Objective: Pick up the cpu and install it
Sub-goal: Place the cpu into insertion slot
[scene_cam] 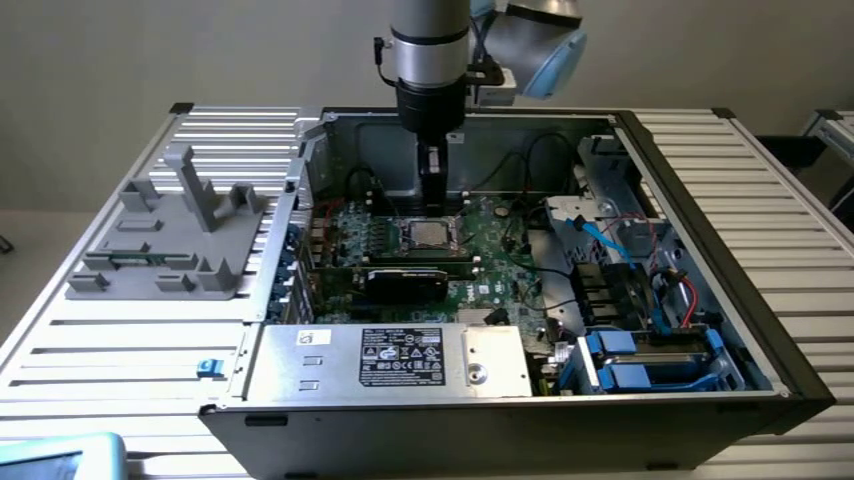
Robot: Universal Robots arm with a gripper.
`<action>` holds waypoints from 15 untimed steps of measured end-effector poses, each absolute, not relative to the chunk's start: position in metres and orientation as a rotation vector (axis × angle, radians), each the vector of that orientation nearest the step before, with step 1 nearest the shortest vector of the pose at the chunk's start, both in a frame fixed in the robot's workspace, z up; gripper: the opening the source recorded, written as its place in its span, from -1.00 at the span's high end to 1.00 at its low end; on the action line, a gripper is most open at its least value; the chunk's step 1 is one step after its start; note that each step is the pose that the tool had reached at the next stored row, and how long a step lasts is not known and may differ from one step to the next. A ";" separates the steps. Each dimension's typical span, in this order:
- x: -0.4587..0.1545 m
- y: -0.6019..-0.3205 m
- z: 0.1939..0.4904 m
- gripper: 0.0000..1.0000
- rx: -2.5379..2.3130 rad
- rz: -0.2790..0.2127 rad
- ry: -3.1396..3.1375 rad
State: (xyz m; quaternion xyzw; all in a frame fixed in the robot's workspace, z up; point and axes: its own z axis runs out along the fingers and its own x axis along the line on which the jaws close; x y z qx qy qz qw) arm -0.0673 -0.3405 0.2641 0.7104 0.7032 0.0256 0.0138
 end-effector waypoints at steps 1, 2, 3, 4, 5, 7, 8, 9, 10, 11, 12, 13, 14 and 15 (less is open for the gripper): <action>-0.066 -0.341 0.268 -0.27 2.212 0.080 2.190; -0.065 -0.341 0.272 -0.27 2.212 0.080 2.190; -0.064 -0.342 0.275 -0.27 2.212 0.080 2.190; -0.063 -0.342 0.277 -0.27 2.212 0.080 2.190; -0.062 -0.342 0.278 -0.27 2.212 0.079 2.190; -0.061 -0.342 0.279 -0.27 2.213 0.079 2.191; -0.061 -0.342 0.279 -0.27 2.213 0.080 2.191; -0.061 -0.342 0.279 -0.27 2.213 0.080 2.191; -0.061 -0.342 0.279 -0.27 2.213 0.080 2.191; -0.061 -0.342 0.279 -0.27 2.213 0.080 2.191; -0.061 -0.342 0.279 -0.27 2.213 0.080 2.191; -0.061 -0.342 0.279 -0.27 2.213 0.080 2.191; -0.061 -0.342 0.279 -0.27 2.213 0.080 2.191; -0.061 -0.342 0.279 -0.27 2.213 0.080 2.191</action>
